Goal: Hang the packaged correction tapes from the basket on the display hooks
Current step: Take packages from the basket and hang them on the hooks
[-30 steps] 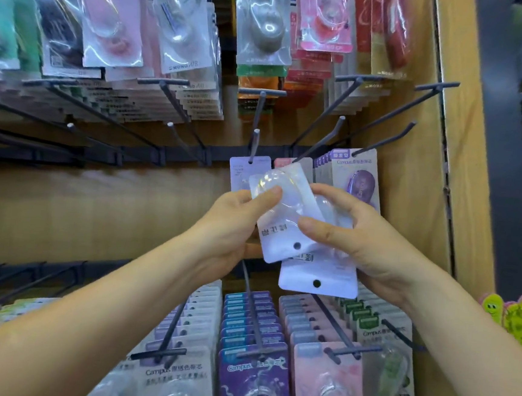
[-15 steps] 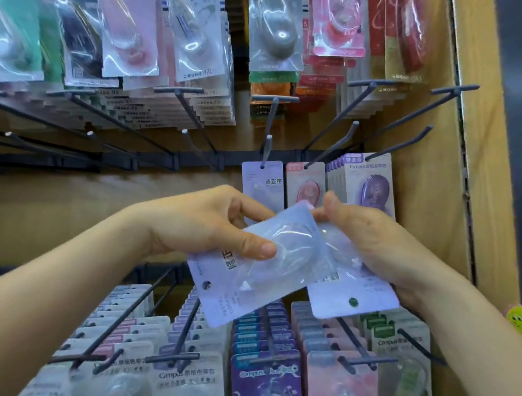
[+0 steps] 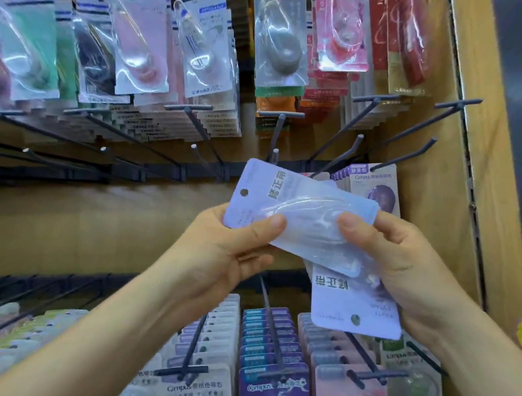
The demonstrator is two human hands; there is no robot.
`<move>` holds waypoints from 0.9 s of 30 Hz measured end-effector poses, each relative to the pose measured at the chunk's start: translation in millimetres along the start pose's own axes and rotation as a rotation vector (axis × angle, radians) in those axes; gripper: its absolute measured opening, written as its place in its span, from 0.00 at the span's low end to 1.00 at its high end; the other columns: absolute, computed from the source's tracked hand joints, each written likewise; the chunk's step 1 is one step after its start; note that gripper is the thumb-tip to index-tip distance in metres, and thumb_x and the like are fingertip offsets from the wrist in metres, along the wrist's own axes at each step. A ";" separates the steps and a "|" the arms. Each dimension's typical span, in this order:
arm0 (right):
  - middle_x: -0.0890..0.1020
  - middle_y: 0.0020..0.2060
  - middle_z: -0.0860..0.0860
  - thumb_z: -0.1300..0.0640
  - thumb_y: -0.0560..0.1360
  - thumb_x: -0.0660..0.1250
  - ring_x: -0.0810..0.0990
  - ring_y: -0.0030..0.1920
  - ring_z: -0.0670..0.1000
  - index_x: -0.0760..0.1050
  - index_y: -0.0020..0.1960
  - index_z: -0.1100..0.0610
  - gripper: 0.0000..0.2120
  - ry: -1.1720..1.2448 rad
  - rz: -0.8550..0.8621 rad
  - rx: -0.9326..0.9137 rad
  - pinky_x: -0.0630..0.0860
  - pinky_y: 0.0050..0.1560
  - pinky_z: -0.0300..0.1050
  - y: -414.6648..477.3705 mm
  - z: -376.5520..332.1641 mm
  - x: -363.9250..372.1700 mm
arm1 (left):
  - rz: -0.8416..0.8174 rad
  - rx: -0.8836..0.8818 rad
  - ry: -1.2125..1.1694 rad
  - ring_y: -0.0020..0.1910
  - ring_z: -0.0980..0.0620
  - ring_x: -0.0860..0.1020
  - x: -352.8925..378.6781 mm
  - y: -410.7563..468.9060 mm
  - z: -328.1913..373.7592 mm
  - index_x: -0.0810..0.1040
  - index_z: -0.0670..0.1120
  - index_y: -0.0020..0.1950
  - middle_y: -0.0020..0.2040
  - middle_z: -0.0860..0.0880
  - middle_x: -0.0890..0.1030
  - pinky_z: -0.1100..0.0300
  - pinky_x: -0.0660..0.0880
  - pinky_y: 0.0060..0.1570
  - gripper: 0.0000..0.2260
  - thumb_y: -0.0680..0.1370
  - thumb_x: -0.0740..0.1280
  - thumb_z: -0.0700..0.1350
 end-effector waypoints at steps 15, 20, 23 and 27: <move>0.86 0.48 0.42 0.42 0.63 0.73 0.84 0.50 0.42 0.85 0.49 0.47 0.17 -0.363 0.060 -0.004 0.77 0.56 0.43 2.8 0.4 5.8 | 0.078 0.309 0.361 0.53 0.54 0.84 3.3 -1.0 43.8 0.76 0.53 0.64 0.55 0.54 0.85 0.61 0.81 0.42 0.14 0.79 0.66 0.43; 0.87 0.45 0.43 0.51 0.74 0.71 0.85 0.47 0.44 0.86 0.45 0.46 0.05 -0.328 0.055 0.093 0.80 0.48 0.38 5.9 9.8 6.2 | 0.140 0.382 0.394 0.44 0.52 0.85 -4.1 -1.0 52.4 0.68 0.59 0.66 0.46 0.49 0.87 0.62 0.80 0.36 0.22 0.77 0.69 0.42; 0.87 0.47 0.50 0.53 0.77 0.68 0.86 0.48 0.50 0.85 0.52 0.53 0.09 -0.207 0.015 0.144 0.81 0.46 0.42 2.9 13.1 13.8 | 0.149 0.421 0.454 0.42 0.55 0.85 -3.2 -2.5 57.6 0.74 0.57 0.63 0.43 0.52 0.86 0.63 0.79 0.35 0.17 0.77 0.68 0.42; 0.87 0.46 0.53 0.55 0.77 0.67 0.86 0.43 0.51 0.84 0.52 0.57 0.09 -0.123 0.020 0.144 0.80 0.37 0.38 2.3 7.5 17.1 | 0.202 0.459 0.519 0.44 0.57 0.83 -8.1 -3.7 62.4 0.77 0.52 0.65 0.43 0.54 0.84 0.65 0.78 0.38 0.16 0.77 0.68 0.46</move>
Point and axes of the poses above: each hand's wrist, its own y-axis towards the middle knuckle, its own x-axis out of the palm, z = x × y, the point moved 9 cm from there along y, towards the middle knuckle
